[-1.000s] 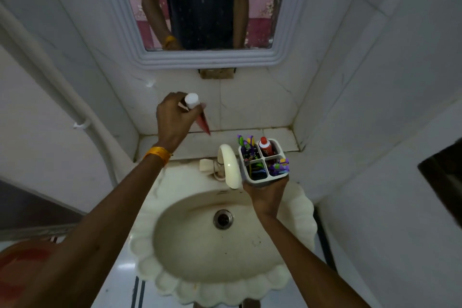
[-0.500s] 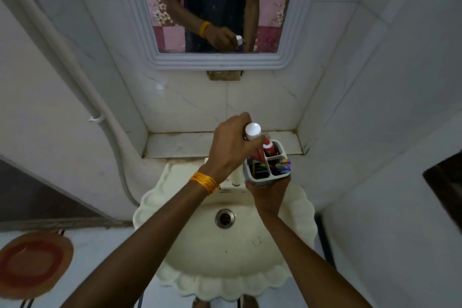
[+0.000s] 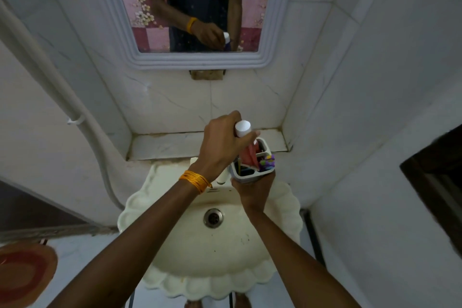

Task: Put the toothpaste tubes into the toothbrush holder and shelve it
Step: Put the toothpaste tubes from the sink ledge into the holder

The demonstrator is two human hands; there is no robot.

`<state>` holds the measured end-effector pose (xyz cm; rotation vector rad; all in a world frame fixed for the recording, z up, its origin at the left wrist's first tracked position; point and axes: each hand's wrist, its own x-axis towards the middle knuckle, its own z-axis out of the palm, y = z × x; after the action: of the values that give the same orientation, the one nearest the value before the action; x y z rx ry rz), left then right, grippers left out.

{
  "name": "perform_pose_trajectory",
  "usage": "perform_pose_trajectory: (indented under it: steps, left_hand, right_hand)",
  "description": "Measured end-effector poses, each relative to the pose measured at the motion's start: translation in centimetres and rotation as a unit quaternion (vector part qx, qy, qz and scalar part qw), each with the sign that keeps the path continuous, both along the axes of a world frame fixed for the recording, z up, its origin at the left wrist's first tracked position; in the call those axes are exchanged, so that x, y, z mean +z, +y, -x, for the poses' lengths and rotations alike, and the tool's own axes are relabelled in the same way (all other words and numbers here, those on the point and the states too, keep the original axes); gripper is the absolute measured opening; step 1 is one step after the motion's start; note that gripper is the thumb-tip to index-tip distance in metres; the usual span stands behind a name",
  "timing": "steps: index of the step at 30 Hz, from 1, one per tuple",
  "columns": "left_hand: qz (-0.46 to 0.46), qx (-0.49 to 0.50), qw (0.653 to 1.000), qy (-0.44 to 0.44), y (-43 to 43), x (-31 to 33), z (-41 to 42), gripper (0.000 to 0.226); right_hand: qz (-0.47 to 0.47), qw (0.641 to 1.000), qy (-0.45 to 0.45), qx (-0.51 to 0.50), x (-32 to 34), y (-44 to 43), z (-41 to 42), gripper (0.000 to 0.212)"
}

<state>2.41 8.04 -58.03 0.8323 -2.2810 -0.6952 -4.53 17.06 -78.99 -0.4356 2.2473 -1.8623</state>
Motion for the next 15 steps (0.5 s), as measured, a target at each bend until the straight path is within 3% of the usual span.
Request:
perform_pose_trajectory:
  steps: [7, 15]
  left_hand:
    - [-0.024, 0.021, 0.997, -0.070, -0.5, -1.3, 0.5, 0.043]
    - [0.022, -0.004, 0.987, -0.158, -0.7, -2.0, 1.4, 0.040]
  right_hand:
    - [-0.018, 1.000, 0.012, -0.005, 0.4, -0.1, 0.1, 0.121]
    - [-0.036, 0.999, 0.014, -0.002, 0.7, -0.2, -0.2, 0.116]
